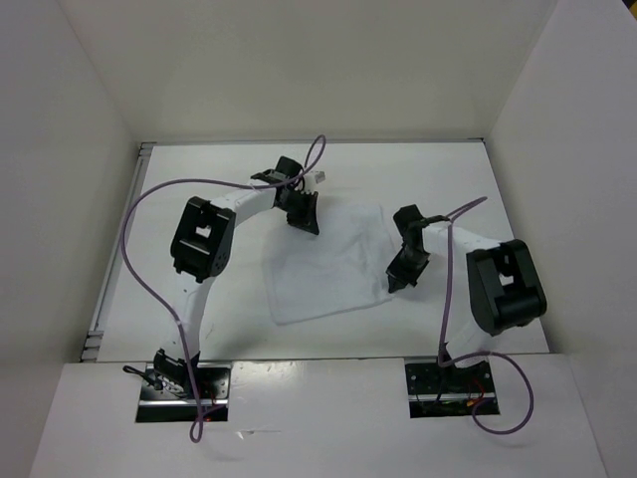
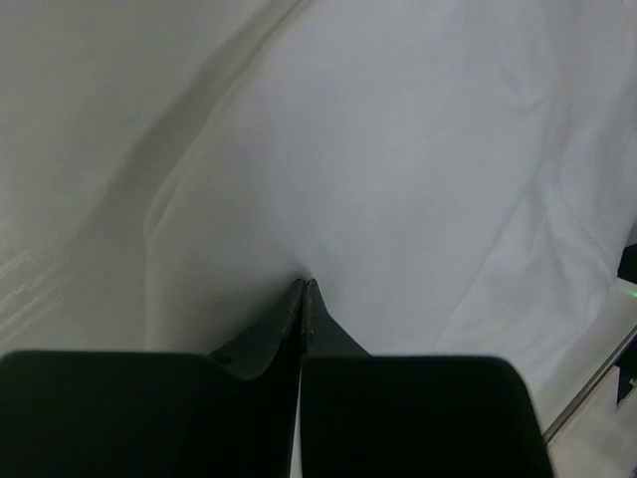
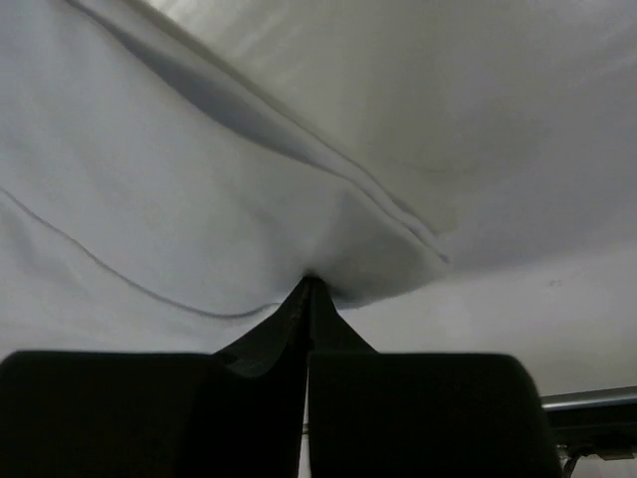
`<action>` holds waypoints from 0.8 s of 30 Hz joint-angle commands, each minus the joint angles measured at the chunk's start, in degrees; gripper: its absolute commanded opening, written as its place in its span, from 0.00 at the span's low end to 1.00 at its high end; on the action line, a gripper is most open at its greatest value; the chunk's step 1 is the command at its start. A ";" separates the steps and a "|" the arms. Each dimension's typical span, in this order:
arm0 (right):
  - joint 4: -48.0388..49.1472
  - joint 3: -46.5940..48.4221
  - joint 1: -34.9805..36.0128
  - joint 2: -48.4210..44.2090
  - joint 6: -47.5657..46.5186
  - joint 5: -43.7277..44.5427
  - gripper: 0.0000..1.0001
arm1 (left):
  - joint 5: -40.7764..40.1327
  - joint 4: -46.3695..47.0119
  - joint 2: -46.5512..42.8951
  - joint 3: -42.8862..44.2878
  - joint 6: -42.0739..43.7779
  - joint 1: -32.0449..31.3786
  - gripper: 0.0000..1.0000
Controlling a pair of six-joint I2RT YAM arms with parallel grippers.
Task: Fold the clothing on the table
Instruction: Move the skirt to the center of the board
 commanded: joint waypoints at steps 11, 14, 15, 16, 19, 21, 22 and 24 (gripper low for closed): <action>3.96 34.73 -0.19 22.99 -7.93 11.68 0.00 | -5.22 6.17 -22.87 -37.92 -19.16 0.77 0.00; 2.38 38.44 0.42 17.23 -11.10 12.83 0.12 | -7.93 2.40 -31.40 -39.01 -21.09 0.76 0.00; 2.90 36.44 0.42 14.93 -13.20 12.83 0.28 | -9.08 1.43 -33.59 -37.86 -21.10 0.76 0.04; 3.43 35.28 0.42 12.73 -14.53 12.13 0.39 | -10.31 0.21 -37.01 -36.29 -21.10 1.37 0.45; 4.84 30.97 -0.72 8.40 -18.31 7.04 0.57 | -11.02 1.15 -39.59 -30.57 -19.62 4.10 0.61; 5.37 30.35 -2.91 9.62 -20.16 4.04 0.58 | -13.64 2.99 -38.90 -28.02 -18.04 6.29 0.69; 5.37 30.35 -3.53 10.41 -21.12 2.91 0.58 | -14.44 3.01 -36.80 -27.05 -17.42 7.00 0.69; 7.64 30.35 -4.84 12.44 -23.07 0.08 0.58 | -19.36 3.01 -32.57 -25.03 -15.75 8.15 0.71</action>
